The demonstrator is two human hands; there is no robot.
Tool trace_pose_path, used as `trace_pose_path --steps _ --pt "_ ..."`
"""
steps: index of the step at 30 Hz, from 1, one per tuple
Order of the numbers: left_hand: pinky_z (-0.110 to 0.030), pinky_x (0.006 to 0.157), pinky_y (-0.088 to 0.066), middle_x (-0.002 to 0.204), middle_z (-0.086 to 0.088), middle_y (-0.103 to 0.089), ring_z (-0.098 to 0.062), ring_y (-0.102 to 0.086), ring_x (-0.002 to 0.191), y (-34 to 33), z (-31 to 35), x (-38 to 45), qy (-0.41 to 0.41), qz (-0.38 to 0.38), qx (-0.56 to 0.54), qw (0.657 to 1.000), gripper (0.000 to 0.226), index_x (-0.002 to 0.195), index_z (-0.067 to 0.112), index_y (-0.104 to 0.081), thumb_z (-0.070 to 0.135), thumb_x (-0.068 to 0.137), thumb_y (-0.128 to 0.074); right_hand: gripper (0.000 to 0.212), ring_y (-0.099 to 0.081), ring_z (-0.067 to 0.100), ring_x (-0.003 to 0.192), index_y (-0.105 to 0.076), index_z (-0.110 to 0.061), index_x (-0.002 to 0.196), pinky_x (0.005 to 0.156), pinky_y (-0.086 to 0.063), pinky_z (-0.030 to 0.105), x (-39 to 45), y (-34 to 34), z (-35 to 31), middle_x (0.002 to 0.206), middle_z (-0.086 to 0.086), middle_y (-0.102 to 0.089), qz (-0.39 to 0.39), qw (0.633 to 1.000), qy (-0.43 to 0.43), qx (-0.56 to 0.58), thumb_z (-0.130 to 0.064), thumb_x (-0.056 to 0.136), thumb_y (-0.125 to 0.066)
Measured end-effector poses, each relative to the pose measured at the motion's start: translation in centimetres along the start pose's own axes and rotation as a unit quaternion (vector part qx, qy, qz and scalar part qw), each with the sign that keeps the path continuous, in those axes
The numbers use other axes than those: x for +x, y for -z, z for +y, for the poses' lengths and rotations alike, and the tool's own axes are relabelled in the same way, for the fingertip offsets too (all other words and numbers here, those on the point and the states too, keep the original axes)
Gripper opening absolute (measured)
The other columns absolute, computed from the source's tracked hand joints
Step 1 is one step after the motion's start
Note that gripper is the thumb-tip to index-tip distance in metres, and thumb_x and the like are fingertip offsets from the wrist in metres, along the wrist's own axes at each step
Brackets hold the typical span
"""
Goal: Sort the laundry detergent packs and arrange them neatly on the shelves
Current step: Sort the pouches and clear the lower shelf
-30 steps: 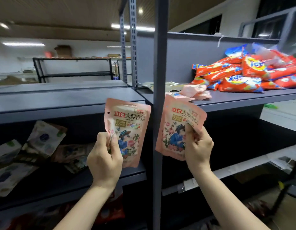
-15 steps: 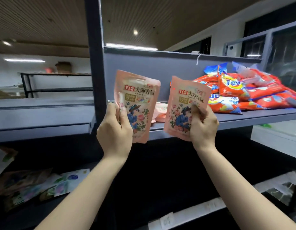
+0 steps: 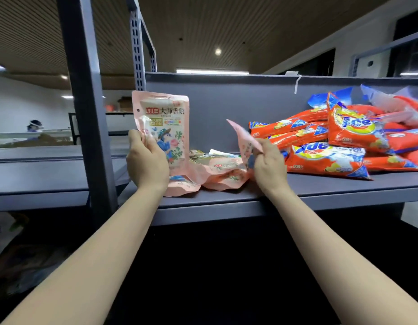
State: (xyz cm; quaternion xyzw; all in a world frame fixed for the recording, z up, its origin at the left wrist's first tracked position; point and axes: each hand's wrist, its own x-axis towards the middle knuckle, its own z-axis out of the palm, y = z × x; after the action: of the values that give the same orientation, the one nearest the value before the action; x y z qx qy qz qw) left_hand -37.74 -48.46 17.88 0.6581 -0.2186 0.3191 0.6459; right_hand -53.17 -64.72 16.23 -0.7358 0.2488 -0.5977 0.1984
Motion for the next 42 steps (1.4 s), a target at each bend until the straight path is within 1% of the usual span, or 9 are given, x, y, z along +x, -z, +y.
trace_pose_path --steps 2,4,7,10,15,22,29,37,42 --pt "-0.028 0.051 -0.034 0.094 -0.007 -0.056 -0.020 -0.050 0.074 -1.0 -0.4 0.3 0.017 -0.024 0.015 0.999 0.012 0.094 0.012 -0.036 0.022 0.100 -0.035 0.039 -0.041 0.026 0.127 -0.050 -0.020 0.133 0.105 -0.031 0.044 0.3 -0.8 0.7 0.134 0.005 -0.051 -0.145 0.988 -0.009 -0.053 -0.017 0.094 -0.043" --pt "-0.041 0.076 -0.043 0.118 -0.017 -0.054 -0.033 -0.051 0.101 -1.9 -1.3 0.6 0.053 -0.109 0.094 0.988 0.021 0.110 0.004 -0.041 0.021 0.097 -0.040 0.046 -0.025 0.023 0.140 -0.038 -0.026 0.143 0.113 -0.019 0.051 0.3 -1.4 1.3 0.151 0.003 -0.033 -0.297 0.941 0.009 -0.161 -0.031 0.097 -0.039" --pt "-0.044 0.103 -0.031 0.142 -0.018 -0.038 -0.036 -0.036 0.129 -2.7 -2.3 0.6 0.076 -0.284 0.245 0.924 0.052 0.134 0.005 -0.040 0.034 0.092 -0.047 0.051 -0.010 0.021 0.145 -0.028 -0.036 0.145 0.112 -0.005 0.057 -0.2 -1.8 1.3 0.157 -0.007 -0.019 -0.384 0.896 -0.007 -0.224 -0.042 0.095 -0.031" --pt "-0.038 0.097 -0.032 0.139 -0.007 -0.048 -0.030 -0.041 0.126 -2.8 -2.6 0.4 0.036 -0.373 0.293 0.880 0.039 0.126 0.024 -0.055 0.037 0.093 -0.040 0.052 -0.029 0.019 0.135 -0.045 -0.038 0.131 0.109 -0.018 0.054 -0.4 -1.1 0.5 0.149 -0.008 -0.037 -0.357 0.917 -0.002 -0.177 -0.043 0.084 -0.025" --pt "-0.034 0.081 -0.028 0.096 0.002 -0.063 -0.025 -0.049 0.097 -2.2 -2.1 0.0 0.028 -0.291 0.215 0.932 0.018 0.085 0.026 -0.059 0.032 0.087 -0.043 0.052 -0.049 0.019 0.112 -0.061 -0.023 0.110 0.101 -0.033 0.045 -1.0 0.0 -0.7 0.126 -0.003 -0.058 -0.329 0.938 -0.011 -0.110 -0.038 0.075 -0.027" --pt "-0.036 0.087 -0.032 0.105 -0.002 -0.065 -0.028 -0.052 0.102 0.1 -1.9 -0.8 -0.020 -0.230 0.174 0.957 0.015 0.094 0.021 -0.059 0.027 0.090 -0.046 0.037 -0.050 0.020 0.117 -0.062 -0.024 0.120 0.107 -0.033 0.044 -2.1 0.4 -1.0 0.127 -0.002 -0.060 -0.247 0.965 0.025 -0.088 -0.023 0.083 -0.056" --pt "-0.038 0.090 -0.041 0.099 -0.002 -0.067 -0.026 -0.056 0.097 4.4 -0.8 -3.1 -0.140 -0.203 0.104 0.964 0.015 0.096 0.014 -0.062 0.018 0.089 -0.051 0.037 -0.051 0.006 0.107 -0.065 -0.018 0.112 0.089 -0.033 0.014 -5.9 0.2 -3.9 0.115 -0.007 -0.063 -0.174 0.983 0.051 0.016 -0.005 0.080 -0.055" --pt "-0.036 0.083 -0.042 0.089 -0.003 -0.065 -0.025 -0.060 0.084 13.5 -4.4 -4.8 -0.271 -0.258 0.121 0.919 0.020 0.093 0.008 -0.064 0.019 0.083 -0.052 0.024 -0.059 0.017 0.098 -0.070 -0.013 0.094 0.091 -0.042 0.032 -13.7 -2.8 -9.5 0.097 -0.002 -0.068 -0.084 0.992 0.097 0.019 -0.015 0.076 -0.054" --pt "-0.035 0.080 -0.044 0.087 0.000 -0.065 -0.021 -0.060 0.082 20.8 -8.5 -4.2 -0.277 -0.295 0.116 0.907 0.026 0.094 0.009 -0.065 0.023 0.083 -0.046 0.024 -0.058 0.010 0.097 -0.070 -0.016 0.094 0.090 -0.041 0.023 -19.4 -6.1 -13.2 0.093 -0.012 -0.064 -0.097 0.992 0.066 0.049 -0.015 0.076 -0.055"
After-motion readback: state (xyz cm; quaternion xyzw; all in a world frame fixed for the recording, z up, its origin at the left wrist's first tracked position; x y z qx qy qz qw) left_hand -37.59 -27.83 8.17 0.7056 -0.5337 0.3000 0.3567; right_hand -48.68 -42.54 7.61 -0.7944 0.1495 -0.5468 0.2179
